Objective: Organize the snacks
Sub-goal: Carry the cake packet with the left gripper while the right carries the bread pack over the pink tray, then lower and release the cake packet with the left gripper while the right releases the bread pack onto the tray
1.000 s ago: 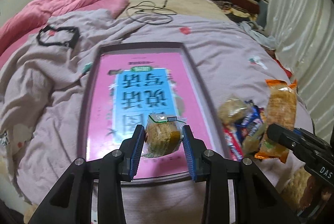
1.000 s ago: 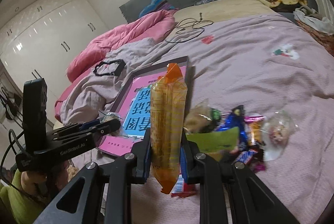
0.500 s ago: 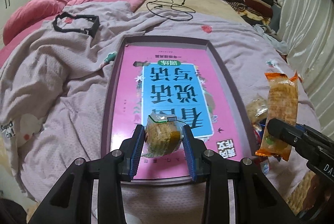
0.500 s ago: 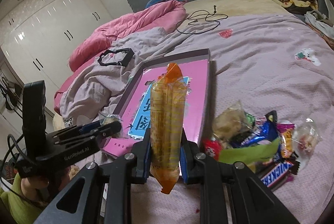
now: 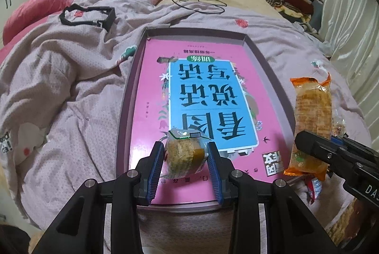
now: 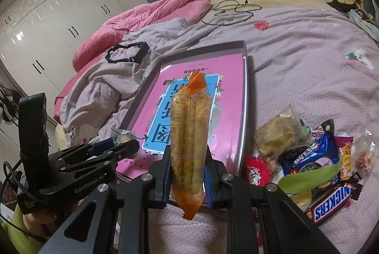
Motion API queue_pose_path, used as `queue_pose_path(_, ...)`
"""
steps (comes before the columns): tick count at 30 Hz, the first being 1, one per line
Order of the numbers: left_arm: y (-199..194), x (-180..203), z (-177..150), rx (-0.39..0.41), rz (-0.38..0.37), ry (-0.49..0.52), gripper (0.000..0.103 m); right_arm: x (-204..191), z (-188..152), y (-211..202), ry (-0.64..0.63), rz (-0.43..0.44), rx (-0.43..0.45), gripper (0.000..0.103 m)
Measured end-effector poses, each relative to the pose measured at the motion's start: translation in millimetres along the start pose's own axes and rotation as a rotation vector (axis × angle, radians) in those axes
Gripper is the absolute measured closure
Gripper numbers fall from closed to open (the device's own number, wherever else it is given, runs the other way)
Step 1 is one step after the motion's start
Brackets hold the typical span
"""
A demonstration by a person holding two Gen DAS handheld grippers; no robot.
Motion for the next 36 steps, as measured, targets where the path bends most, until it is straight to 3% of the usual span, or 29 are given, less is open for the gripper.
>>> queue_pose_path(8,7.4,-6.2,-1.7,-0.004,0.034,0.004,0.065,8.2,-13.5,17.3,0.048,0.008,-0.060,0.080)
queue_pose_path(15,9.0,-11.3,-1.0,-0.001,0.059,0.004,0.065,18.4,-21.4,22.6,0.051,-0.058,-0.095,0.080)
queue_pose_path(18,8.0,-16.0,0.6,0.022,0.114,0.028,0.065,21.1,-22.6,21.9,0.052,-0.079,-0.103,0.080)
queue_pose_path(24,8.9,-25.5,1.4,0.024,0.147,0.022,0.065,17.8,-24.0,21.9,0.016,-0.131,-0.123,0.080)
queue_pose_path(36,10.1,-30.8,0.3,0.004,0.116,-0.006,0.065,16.8,-28.7,18.9,0.027,-0.131,-0.129,0.079)
Point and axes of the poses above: each gripper's, at about its wrist camera, not at the fingertips, and y roughly the way its jaws point, x to its right, z to its top, the point moved 8 cm from there along y, roughly the way its jaws point, and after that the axes turned 10 degrees about z, right-handed, at the moved point
